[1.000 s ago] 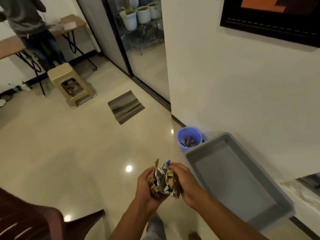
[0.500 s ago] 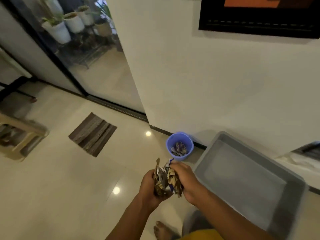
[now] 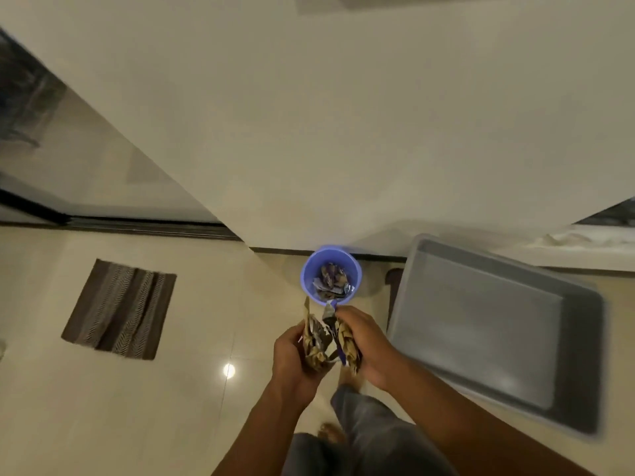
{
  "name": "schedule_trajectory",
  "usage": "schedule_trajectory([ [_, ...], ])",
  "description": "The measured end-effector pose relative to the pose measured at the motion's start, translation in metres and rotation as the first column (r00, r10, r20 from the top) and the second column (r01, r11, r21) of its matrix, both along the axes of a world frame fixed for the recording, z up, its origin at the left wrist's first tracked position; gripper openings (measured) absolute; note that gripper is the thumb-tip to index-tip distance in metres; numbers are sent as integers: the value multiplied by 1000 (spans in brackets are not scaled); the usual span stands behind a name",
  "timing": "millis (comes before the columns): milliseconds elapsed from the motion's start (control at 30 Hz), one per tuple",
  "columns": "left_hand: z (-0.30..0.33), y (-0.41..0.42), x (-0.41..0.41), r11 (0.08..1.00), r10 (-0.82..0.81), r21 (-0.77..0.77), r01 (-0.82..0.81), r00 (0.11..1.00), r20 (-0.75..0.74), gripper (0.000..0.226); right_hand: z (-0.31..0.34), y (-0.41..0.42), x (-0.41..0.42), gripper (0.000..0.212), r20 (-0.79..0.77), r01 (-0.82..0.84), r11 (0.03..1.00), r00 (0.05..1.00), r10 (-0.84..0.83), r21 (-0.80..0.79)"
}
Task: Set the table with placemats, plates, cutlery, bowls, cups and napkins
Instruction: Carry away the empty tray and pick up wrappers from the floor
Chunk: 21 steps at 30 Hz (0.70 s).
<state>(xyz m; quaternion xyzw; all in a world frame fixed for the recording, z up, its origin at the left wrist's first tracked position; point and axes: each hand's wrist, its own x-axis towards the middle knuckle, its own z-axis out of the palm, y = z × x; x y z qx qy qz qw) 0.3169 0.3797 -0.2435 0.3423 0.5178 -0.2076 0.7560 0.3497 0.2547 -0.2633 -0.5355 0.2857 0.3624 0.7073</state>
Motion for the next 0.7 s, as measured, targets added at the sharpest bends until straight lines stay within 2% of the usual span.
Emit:
schedule_trajectory([
  [100,-20,10,24,999,-28,-22,28,1000,6,42,-33,7,20,32,-26,64,998,998,-63,20],
  [233,-74,27,55,993,-93,-77,89,995,-46,41,-88,17,41,49,-102,206,978,974,-203,16],
  [300,-109,36,73,990,-139,-41,136,985,-99,34,-123,23,49,55,-126,251,968,960,-250,-15],
  [400,-164,47,95,969,-244,13,248,961,-134,50,-170,34,59,66,-152,306,952,939,-307,-33],
  [467,-199,50,110,945,-319,33,325,940,-123,42,-201,39,65,79,-193,358,933,913,-360,-43],
  [500,-211,51,119,935,-346,45,352,931,-115,36,-213,40,68,77,-199,385,922,901,-386,-48],
  [600,-247,51,145,893,-429,77,443,891,-150,36,-250,45,81,51,-232,473,879,849,-474,-64],
  [700,-282,56,168,844,-512,71,532,838,-187,30,-278,54,98,42,-285,508,859,816,-503,-60],
])
